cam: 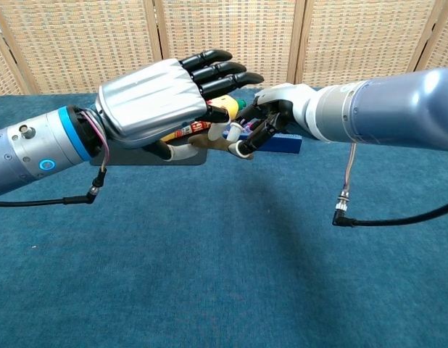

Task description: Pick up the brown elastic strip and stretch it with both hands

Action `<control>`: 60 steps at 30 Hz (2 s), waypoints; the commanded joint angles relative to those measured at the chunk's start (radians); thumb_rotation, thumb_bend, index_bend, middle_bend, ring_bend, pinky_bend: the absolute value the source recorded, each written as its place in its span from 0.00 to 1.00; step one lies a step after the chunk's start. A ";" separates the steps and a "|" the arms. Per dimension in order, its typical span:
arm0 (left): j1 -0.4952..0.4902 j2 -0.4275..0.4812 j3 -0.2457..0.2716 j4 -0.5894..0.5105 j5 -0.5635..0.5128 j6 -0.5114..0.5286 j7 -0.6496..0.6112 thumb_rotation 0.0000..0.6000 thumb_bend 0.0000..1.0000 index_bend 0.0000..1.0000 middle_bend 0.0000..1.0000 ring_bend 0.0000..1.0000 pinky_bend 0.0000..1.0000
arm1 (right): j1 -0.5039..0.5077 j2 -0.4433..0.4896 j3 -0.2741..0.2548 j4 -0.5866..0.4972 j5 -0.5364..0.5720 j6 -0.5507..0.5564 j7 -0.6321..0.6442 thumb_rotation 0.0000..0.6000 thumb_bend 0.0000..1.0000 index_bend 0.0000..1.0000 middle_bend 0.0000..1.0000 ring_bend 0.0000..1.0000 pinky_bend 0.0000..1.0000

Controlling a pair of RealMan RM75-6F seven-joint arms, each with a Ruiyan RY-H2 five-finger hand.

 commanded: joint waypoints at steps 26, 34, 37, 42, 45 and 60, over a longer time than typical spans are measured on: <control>-0.010 -0.040 0.002 0.028 -0.051 0.007 -0.034 1.00 0.33 0.52 0.00 0.00 0.00 | 0.005 0.003 -0.014 -0.004 -0.005 -0.006 0.024 1.00 0.57 0.76 0.08 0.00 0.00; -0.014 -0.045 0.009 0.028 -0.052 0.013 -0.043 1.00 0.33 0.51 0.00 0.00 0.00 | 0.005 0.005 -0.018 -0.003 -0.005 -0.007 0.029 1.00 0.57 0.76 0.08 0.00 0.00; -0.016 -0.048 0.011 0.028 -0.051 0.015 -0.048 1.00 0.33 0.51 0.00 0.00 0.00 | 0.005 0.005 -0.019 -0.001 -0.006 -0.009 0.032 1.00 0.57 0.76 0.08 0.00 0.00; -0.020 -0.054 0.013 0.030 -0.050 0.016 -0.044 1.00 0.33 0.52 0.00 0.00 0.00 | 0.004 0.006 -0.020 0.002 -0.008 -0.012 0.037 1.00 0.57 0.76 0.08 0.00 0.00; -0.021 -0.057 0.013 0.033 -0.053 0.014 -0.041 1.00 0.34 0.54 0.00 0.00 0.00 | 0.002 0.007 -0.021 0.003 -0.010 -0.014 0.040 1.00 0.57 0.76 0.08 0.00 0.00; -0.026 -0.065 0.017 0.041 -0.057 0.014 -0.036 1.00 0.53 0.65 0.00 0.00 0.00 | -0.003 0.014 -0.026 0.011 -0.017 -0.025 0.055 1.00 0.57 0.76 0.08 0.00 0.00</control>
